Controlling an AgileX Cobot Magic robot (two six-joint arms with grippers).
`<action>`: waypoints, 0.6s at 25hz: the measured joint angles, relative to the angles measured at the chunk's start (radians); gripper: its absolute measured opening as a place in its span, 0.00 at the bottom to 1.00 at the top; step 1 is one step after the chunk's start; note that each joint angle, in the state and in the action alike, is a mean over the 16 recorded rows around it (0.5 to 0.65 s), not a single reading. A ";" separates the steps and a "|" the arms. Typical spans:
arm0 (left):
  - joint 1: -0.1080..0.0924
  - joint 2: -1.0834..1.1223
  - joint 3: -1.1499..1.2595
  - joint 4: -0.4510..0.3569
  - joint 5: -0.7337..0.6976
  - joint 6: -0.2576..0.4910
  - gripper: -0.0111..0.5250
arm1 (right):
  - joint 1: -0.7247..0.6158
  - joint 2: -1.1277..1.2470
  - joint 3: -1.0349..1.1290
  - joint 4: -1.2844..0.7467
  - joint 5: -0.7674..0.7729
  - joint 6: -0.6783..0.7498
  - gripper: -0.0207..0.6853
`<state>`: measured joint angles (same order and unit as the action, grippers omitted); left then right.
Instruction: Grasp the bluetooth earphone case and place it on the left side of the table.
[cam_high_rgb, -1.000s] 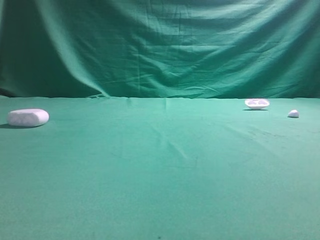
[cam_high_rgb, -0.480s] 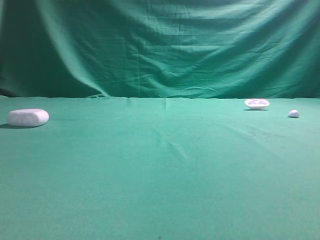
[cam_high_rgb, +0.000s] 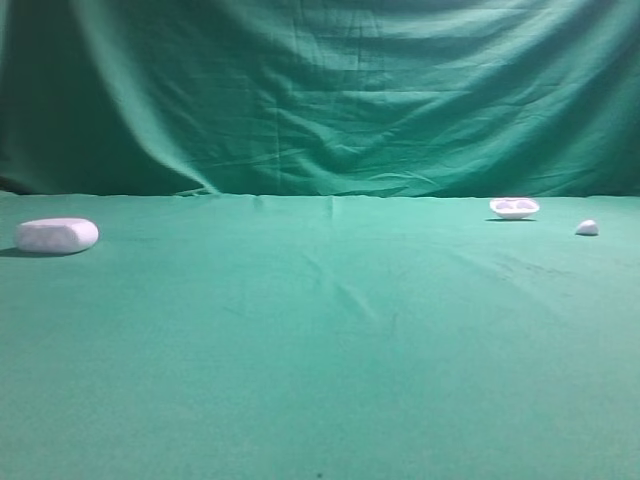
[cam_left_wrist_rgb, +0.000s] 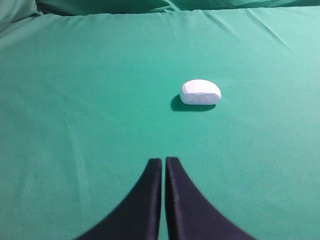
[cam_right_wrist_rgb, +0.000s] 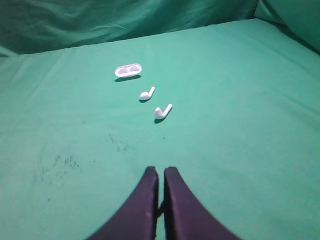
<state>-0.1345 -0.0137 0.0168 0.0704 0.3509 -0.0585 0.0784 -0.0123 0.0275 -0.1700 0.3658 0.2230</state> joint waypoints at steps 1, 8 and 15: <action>0.000 0.000 0.000 0.000 0.000 0.000 0.02 | 0.000 0.000 0.000 0.000 0.004 0.000 0.03; 0.000 0.000 0.000 0.000 0.000 0.000 0.02 | 0.000 0.000 0.000 0.001 0.009 -0.002 0.03; 0.000 0.000 0.000 0.000 0.000 0.000 0.02 | 0.000 0.000 0.000 0.001 0.009 -0.002 0.03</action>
<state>-0.1345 -0.0137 0.0168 0.0704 0.3509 -0.0585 0.0784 -0.0123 0.0276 -0.1694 0.3751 0.2210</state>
